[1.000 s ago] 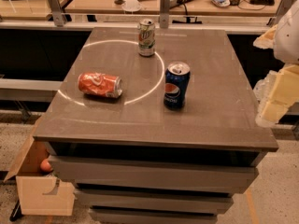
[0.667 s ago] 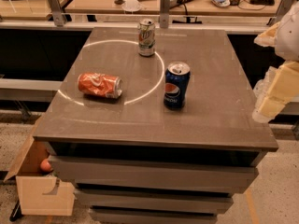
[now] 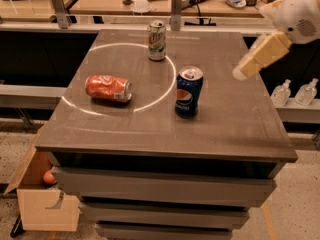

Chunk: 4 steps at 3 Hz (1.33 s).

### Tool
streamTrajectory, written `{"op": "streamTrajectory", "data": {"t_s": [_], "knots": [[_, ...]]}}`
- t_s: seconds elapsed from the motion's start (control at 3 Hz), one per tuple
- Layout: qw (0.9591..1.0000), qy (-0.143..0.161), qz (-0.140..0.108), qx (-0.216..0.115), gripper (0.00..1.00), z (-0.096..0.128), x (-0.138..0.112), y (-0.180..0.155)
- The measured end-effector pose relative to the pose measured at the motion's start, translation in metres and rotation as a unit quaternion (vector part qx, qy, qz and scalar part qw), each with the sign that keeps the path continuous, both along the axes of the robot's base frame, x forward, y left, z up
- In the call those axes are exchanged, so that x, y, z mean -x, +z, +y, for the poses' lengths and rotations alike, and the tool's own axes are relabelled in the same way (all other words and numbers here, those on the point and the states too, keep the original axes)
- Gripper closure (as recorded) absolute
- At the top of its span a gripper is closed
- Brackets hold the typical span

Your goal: Pick 7up can

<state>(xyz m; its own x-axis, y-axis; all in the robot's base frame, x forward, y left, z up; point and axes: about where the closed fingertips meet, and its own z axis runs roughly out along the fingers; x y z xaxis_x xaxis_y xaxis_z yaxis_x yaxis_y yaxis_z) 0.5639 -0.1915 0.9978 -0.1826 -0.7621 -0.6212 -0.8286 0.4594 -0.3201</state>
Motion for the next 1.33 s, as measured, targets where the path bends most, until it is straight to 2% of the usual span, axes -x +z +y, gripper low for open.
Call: {"op": "streamTrajectory", "data": {"t_s": [0.33,0.67,1.0,1.33], "knots": [[0.9984,0.009,-0.035,-0.043,0.00,0.025,-0.049,0.004],[0.9978,0.003,-0.040,-0.053,0.00,0.027,-0.058,0.003],[0.9968,-0.018,-0.042,-0.066,0.00,0.032,-0.060,0.002],[0.9880,-0.073,-0.049,-0.127,0.00,0.044,-0.108,-0.027]]}}
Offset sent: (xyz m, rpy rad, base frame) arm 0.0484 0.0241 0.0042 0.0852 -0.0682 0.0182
